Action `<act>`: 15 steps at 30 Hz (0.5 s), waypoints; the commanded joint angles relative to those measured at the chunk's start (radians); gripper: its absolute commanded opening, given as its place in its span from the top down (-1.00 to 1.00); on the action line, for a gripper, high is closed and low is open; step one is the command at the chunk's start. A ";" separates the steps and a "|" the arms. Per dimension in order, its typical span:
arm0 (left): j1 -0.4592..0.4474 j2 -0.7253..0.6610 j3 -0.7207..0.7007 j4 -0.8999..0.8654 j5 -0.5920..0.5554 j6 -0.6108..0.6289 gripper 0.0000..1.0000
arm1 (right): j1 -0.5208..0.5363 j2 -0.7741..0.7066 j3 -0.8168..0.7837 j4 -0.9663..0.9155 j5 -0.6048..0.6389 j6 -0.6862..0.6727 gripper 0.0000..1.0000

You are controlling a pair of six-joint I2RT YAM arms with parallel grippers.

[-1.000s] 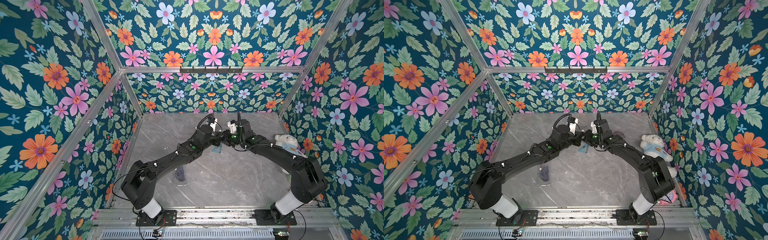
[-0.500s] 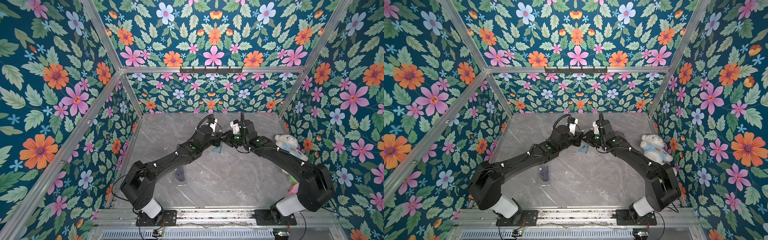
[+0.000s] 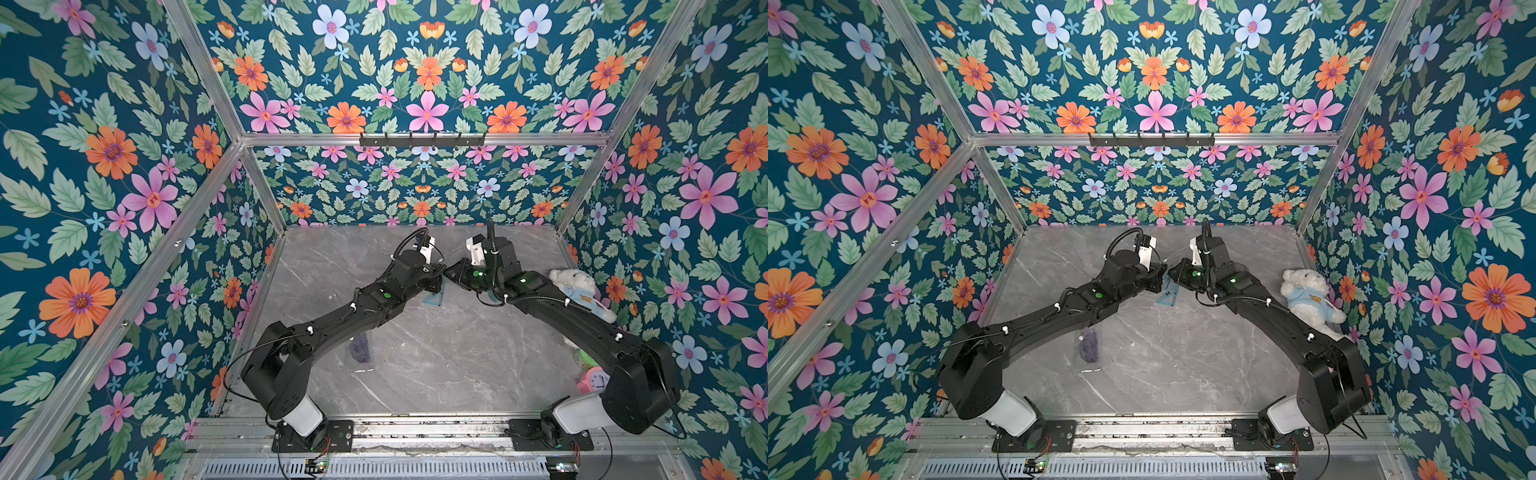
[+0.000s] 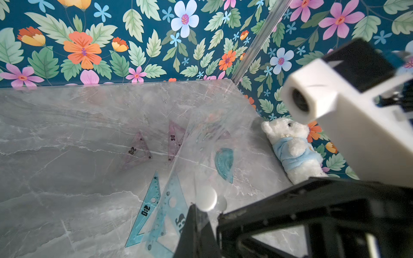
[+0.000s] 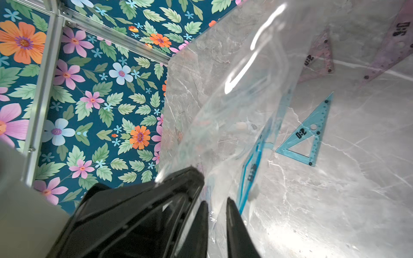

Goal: Open the ruler set and take out the ruler
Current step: Take out the ruler from the ruler set bag.

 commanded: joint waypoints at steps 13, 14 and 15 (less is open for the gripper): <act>-0.001 -0.005 0.009 0.019 -0.001 0.002 1.00 | 0.001 0.106 0.024 0.031 -0.036 0.005 0.42; -0.002 -0.002 0.011 0.019 -0.001 0.001 1.00 | 0.001 0.107 0.021 0.029 -0.033 0.004 0.41; -0.002 -0.001 0.011 0.018 0.001 0.001 1.00 | 0.001 0.105 0.019 0.028 -0.032 0.001 0.40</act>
